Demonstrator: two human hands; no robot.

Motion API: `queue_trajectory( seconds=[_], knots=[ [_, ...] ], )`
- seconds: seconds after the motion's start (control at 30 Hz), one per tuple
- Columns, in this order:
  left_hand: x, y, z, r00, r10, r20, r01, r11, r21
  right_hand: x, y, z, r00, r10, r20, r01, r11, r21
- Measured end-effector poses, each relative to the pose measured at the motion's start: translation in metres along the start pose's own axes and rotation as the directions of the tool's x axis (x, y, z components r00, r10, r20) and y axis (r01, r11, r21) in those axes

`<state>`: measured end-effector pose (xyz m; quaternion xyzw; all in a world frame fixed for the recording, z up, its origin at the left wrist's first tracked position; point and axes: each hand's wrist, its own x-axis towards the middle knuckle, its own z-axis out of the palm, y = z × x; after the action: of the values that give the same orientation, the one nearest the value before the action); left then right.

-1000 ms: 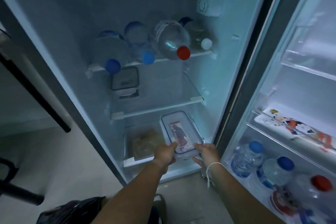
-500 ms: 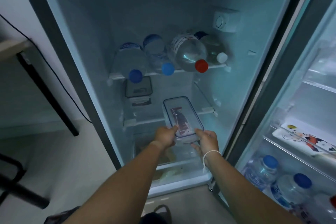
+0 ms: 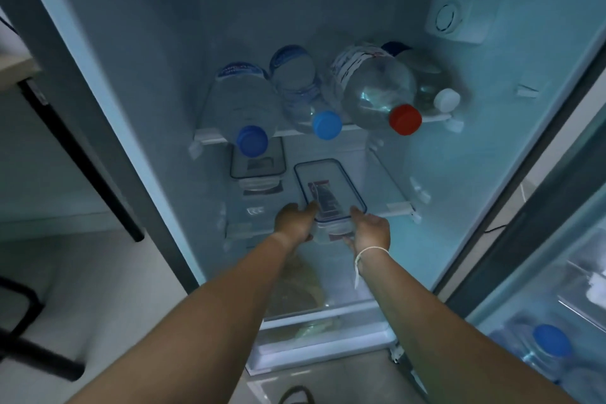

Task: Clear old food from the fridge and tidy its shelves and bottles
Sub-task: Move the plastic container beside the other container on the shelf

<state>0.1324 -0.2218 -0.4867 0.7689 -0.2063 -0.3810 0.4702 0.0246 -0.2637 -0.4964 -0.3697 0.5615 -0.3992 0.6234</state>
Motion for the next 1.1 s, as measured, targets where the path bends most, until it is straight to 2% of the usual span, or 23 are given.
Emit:
queue_trajectory(
  seconds=[0.07,0.1,0.17,0.23,0.3,0.4,0.53,0.67,0.8,1.1],
  knots=[
    [0.008,0.007,-0.006,0.992,0.108,-0.064,-0.091,0.97,0.223,0.009,-0.004,0.007,0.999,-0.029,-0.013,0.028,0.997,-0.07],
    [0.011,0.011,-0.01,0.977,0.187,-0.097,-0.141,0.921,0.363,0.011,-0.006,0.009,0.999,-0.037,-0.006,0.036,0.991,-0.132],
    [0.015,0.019,-0.024,0.921,0.367,-0.13,-0.223,0.771,0.597,0.018,-0.01,0.013,0.997,-0.064,-0.039,0.056,0.982,-0.18],
    [0.021,0.024,-0.039,0.845,0.528,-0.088,-0.267,0.557,0.786,0.021,-0.012,0.018,0.994,-0.079,-0.075,0.064,0.981,-0.185],
    [0.03,0.027,-0.053,0.824,0.567,0.012,-0.268,0.37,0.89,0.02,-0.013,0.026,0.991,-0.093,-0.099,0.073,0.978,-0.193],
    [0.041,0.031,-0.066,0.873,0.475,0.105,-0.244,0.24,0.94,0.022,-0.014,0.035,0.988,-0.102,-0.112,0.076,0.973,-0.217],
    [0.054,0.024,-0.068,0.901,0.399,0.171,-0.269,0.204,0.941,0.032,-0.016,0.05,0.992,-0.109,-0.071,0.085,0.954,-0.289],
    [0.058,0.016,-0.065,0.889,0.429,0.162,-0.285,0.241,0.928,0.046,-0.02,0.063,0.992,-0.121,-0.044,0.1,0.936,-0.337],
    [0.059,0.012,-0.068,0.863,0.471,0.183,-0.309,0.204,0.929,0.058,-0.021,0.071,0.987,-0.16,-0.033,0.137,0.919,-0.369],
    [0.057,0.011,-0.068,0.869,0.46,0.184,-0.293,0.177,0.94,0.09,-0.023,0.081,0.983,-0.185,0.017,0.172,0.872,-0.459]
  ],
)
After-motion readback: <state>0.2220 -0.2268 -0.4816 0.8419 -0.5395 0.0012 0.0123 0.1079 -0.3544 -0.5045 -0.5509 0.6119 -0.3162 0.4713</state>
